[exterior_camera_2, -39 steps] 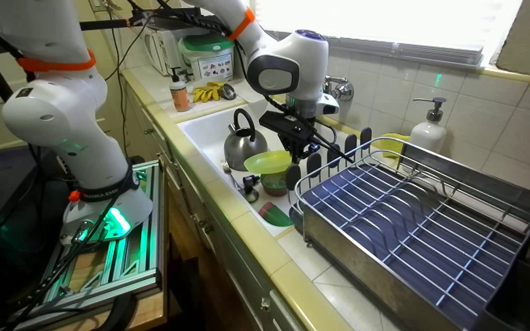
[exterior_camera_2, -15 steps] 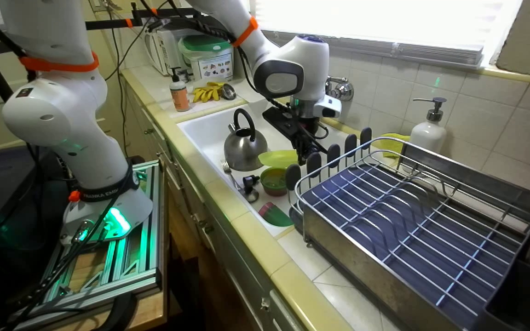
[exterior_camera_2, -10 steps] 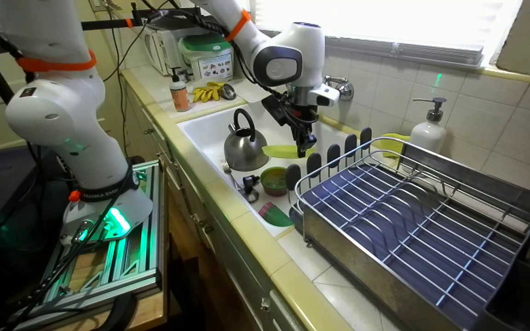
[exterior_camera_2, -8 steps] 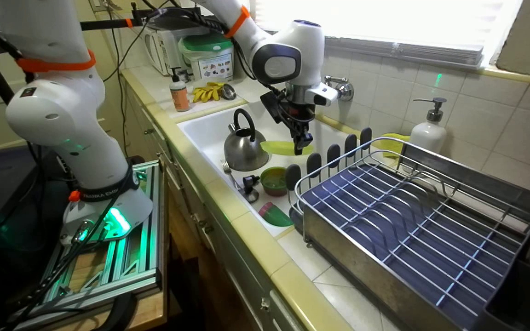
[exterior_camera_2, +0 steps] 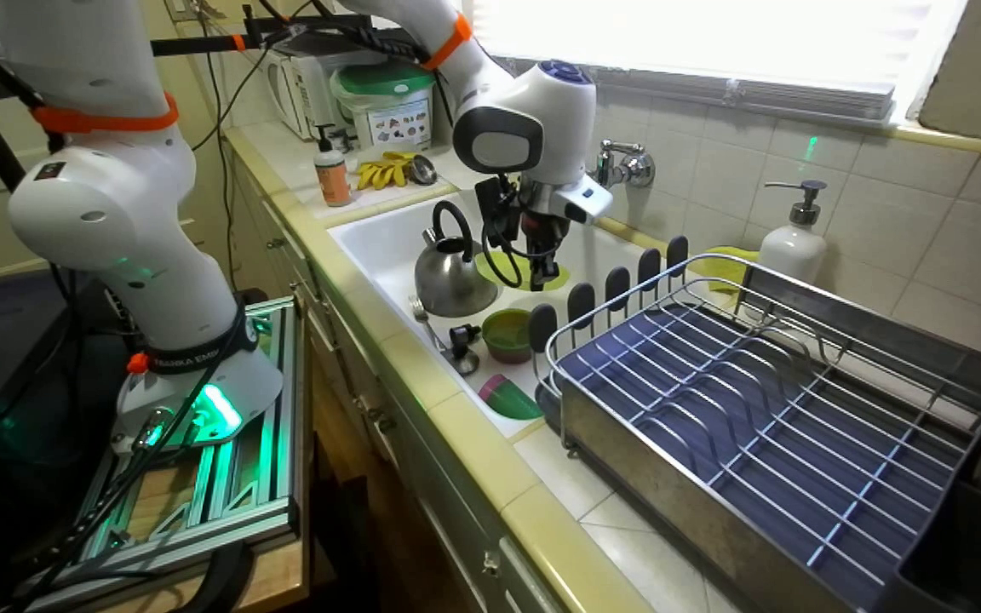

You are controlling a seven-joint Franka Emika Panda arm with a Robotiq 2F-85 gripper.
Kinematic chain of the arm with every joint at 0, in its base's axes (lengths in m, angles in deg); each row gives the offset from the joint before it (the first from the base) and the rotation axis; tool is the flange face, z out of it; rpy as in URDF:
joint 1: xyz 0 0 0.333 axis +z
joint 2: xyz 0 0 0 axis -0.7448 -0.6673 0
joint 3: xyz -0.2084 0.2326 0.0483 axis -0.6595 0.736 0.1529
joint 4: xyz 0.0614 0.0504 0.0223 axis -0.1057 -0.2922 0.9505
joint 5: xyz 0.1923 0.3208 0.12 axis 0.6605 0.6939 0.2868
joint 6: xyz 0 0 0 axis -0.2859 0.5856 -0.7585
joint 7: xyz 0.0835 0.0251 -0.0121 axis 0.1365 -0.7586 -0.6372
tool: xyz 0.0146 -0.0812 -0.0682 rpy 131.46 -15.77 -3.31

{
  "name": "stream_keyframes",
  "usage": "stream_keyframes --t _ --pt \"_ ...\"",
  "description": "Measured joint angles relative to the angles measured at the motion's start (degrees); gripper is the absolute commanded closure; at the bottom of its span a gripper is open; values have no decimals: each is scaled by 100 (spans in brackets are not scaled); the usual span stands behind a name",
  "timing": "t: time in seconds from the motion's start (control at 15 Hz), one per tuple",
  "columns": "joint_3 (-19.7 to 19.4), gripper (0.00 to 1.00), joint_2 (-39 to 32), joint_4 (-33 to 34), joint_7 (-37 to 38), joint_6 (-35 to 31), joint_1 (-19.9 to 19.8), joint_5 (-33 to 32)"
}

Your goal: Put the yellow plate in the sink

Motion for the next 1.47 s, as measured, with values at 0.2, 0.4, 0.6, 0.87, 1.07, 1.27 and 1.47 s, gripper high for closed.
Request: stream_keyframes --t 0.2,0.4,0.6,0.87,1.07,1.27,1.47 --pt "-32 99 -121 -110 -41 -52 -65 1" --pt "-80 99 -252 -173 -42 -130 -98 -39" --pt "-104 99 -390 -181 -51 -212 -127 -67" --pt "-119 99 -552 -171 -54 -281 -133 -277" --pt "-128 99 -649 -133 -20 -371 -125 -555" --pt "-132 71 -723 -77 35 -544 -96 -787" --pt "-112 55 -810 -20 35 -622 -89 -903"
